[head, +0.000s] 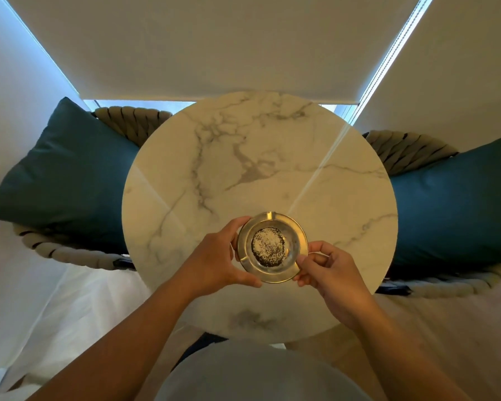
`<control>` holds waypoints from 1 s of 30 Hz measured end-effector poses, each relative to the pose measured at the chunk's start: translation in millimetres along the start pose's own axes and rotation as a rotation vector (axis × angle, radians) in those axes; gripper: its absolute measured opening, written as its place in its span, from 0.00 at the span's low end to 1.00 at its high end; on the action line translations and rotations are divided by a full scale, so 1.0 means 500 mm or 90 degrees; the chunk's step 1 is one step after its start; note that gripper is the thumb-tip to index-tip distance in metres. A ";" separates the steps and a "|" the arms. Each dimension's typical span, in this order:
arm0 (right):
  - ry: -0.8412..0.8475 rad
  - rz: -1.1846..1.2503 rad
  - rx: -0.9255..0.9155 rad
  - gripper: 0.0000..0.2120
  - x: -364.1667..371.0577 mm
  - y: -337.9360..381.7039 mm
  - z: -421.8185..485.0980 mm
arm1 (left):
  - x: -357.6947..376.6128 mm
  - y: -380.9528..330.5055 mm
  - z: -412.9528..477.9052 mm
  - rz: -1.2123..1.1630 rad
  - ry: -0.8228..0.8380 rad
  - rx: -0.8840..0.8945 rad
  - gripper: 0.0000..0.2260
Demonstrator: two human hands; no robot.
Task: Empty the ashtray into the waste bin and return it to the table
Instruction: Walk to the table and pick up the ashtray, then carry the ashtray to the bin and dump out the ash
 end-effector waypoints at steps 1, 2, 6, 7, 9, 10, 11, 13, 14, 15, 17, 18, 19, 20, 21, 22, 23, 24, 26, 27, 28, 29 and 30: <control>0.005 -0.003 0.001 0.05 -0.010 -0.006 -0.010 | 0.014 -0.005 -0.013 -0.001 -0.009 -0.006 0.49; 0.012 -0.004 0.002 0.05 -0.019 -0.011 -0.020 | 0.029 -0.011 -0.026 -0.002 -0.018 -0.012 0.49; 0.040 -0.022 0.004 0.04 -0.050 -0.032 -0.057 | 0.080 -0.028 -0.080 -0.003 -0.053 -0.038 0.49; 0.049 -0.027 0.006 0.04 -0.057 -0.038 -0.066 | 0.092 -0.031 -0.094 -0.008 -0.066 -0.044 0.49; 0.073 -0.039 0.015 0.05 -0.067 -0.051 -0.083 | 0.115 -0.035 -0.124 -0.022 -0.092 -0.055 0.48; 0.085 -0.050 0.020 0.06 -0.070 -0.056 -0.091 | 0.126 -0.038 -0.140 -0.031 -0.099 -0.061 0.49; 0.096 -0.061 0.025 0.06 -0.074 -0.061 -0.098 | 0.136 -0.042 -0.155 -0.043 -0.108 -0.067 0.49; 0.123 -0.081 0.032 0.07 -0.075 -0.070 -0.112 | 0.154 -0.048 -0.183 -0.070 -0.126 -0.074 0.48; 0.137 -0.096 0.037 0.08 -0.073 -0.074 -0.117 | 0.159 -0.050 -0.198 -0.082 -0.139 -0.079 0.48; 0.150 -0.117 0.041 0.08 -0.067 -0.080 -0.121 | 0.161 -0.052 -0.215 -0.089 -0.150 -0.087 0.47; 0.182 -0.143 0.044 0.08 -0.052 -0.084 -0.127 | 0.165 -0.056 -0.248 -0.095 -0.171 -0.107 0.47; 0.193 -0.153 0.040 0.07 -0.044 -0.083 -0.130 | 0.164 -0.055 -0.263 -0.097 -0.189 -0.113 0.46; 0.243 -0.183 0.040 0.06 -0.002 -0.088 -0.139 | 0.152 -0.047 -0.313 -0.103 -0.243 -0.139 0.46; 0.286 -0.211 0.043 0.04 0.034 -0.092 -0.146 | 0.144 -0.039 -0.355 -0.109 -0.288 -0.162 0.46; 0.288 -0.212 0.042 0.04 0.033 -0.087 -0.145 | 0.146 -0.037 -0.355 -0.107 -0.290 -0.161 0.46; 0.312 -0.229 0.039 0.04 0.056 -0.089 -0.148 | 0.142 -0.028 -0.380 -0.108 -0.314 -0.172 0.46; 0.340 -0.246 0.036 0.04 0.081 -0.092 -0.154 | 0.136 -0.021 -0.406 -0.108 -0.338 -0.186 0.46; 0.343 -0.246 0.034 0.04 0.083 -0.091 -0.154 | 0.136 -0.020 -0.406 -0.104 -0.337 -0.185 0.47; 0.336 -0.235 0.024 0.04 0.086 -0.086 -0.151 | 0.132 -0.020 -0.405 -0.102 -0.335 -0.191 0.48; 0.330 -0.234 0.022 0.05 0.089 -0.085 -0.151 | 0.130 -0.023 -0.407 -0.107 -0.334 -0.190 0.48; 0.325 -0.232 0.022 0.05 0.092 -0.084 -0.151 | 0.127 -0.023 -0.408 -0.106 -0.335 -0.188 0.48; 0.326 -0.234 0.021 0.06 0.096 -0.083 -0.151 | 0.124 -0.025 -0.412 -0.104 -0.339 -0.187 0.47; 0.336 -0.241 0.022 0.06 0.109 -0.085 -0.155 | 0.118 -0.027 -0.425 -0.099 -0.350 -0.190 0.46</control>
Point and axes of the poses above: each hand's wrist, its own z-axis towards the middle knuckle, its own x-axis out of the palm, y = z × x, the point moved 7 cm from there along z, towards the middle knuckle, and after that the axes turned 5 degrees about x, right-handed, at the moved point
